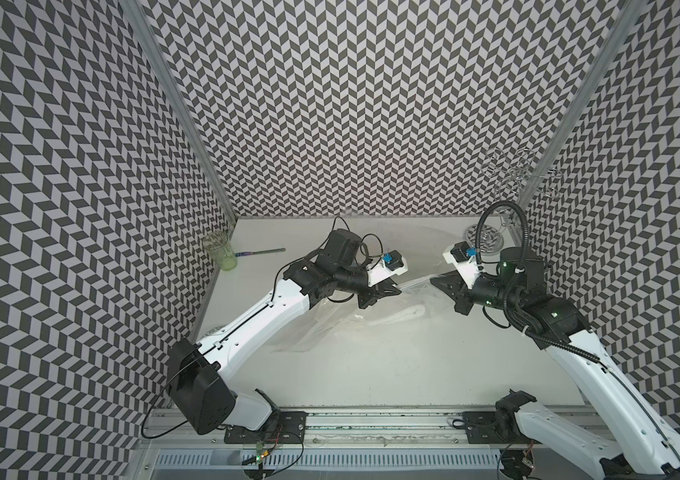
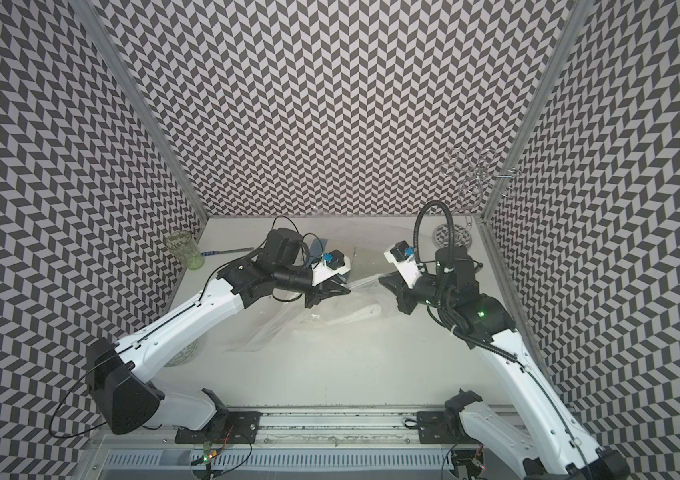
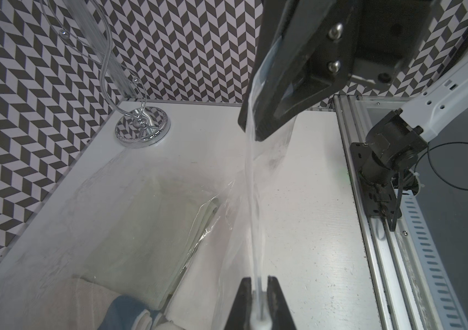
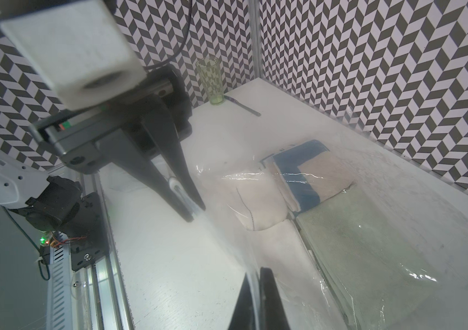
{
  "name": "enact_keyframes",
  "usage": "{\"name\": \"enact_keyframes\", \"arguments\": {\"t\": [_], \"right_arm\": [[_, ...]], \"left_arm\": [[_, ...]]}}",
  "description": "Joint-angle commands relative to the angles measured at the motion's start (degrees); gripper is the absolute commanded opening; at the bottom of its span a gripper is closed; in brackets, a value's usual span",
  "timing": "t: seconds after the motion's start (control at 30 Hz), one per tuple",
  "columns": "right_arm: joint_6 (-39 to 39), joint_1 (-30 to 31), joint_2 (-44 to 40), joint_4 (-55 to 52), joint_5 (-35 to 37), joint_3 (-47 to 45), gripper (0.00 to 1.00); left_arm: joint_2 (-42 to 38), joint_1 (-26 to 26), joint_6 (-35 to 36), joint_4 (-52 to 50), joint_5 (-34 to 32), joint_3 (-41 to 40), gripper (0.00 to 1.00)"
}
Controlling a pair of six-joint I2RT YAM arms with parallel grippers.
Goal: Place the folded towel into the vacuum bag
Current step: Close the vacuum bag at the center of the board.
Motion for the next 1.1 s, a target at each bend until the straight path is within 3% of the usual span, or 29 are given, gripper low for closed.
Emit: {"name": "enact_keyframes", "arguments": {"t": [0.0, 0.77, 1.07], "right_arm": [[-1.7, -3.6, -1.2, 4.8, 11.8, 4.3, 0.0], [-4.3, -4.9, -2.6, 3.2, 19.2, 6.1, 0.0], [-6.1, -5.8, -3.4, 1.2, 23.7, 7.6, 0.0]], "left_arm": [[-0.8, 0.5, 0.4, -11.3, -6.4, -0.4, 0.04], [-4.7, -1.4, 0.0, -11.8, -11.1, -3.5, 0.05], [-5.0, -2.4, 0.4, -12.1, -11.3, -3.2, 0.0]]}}
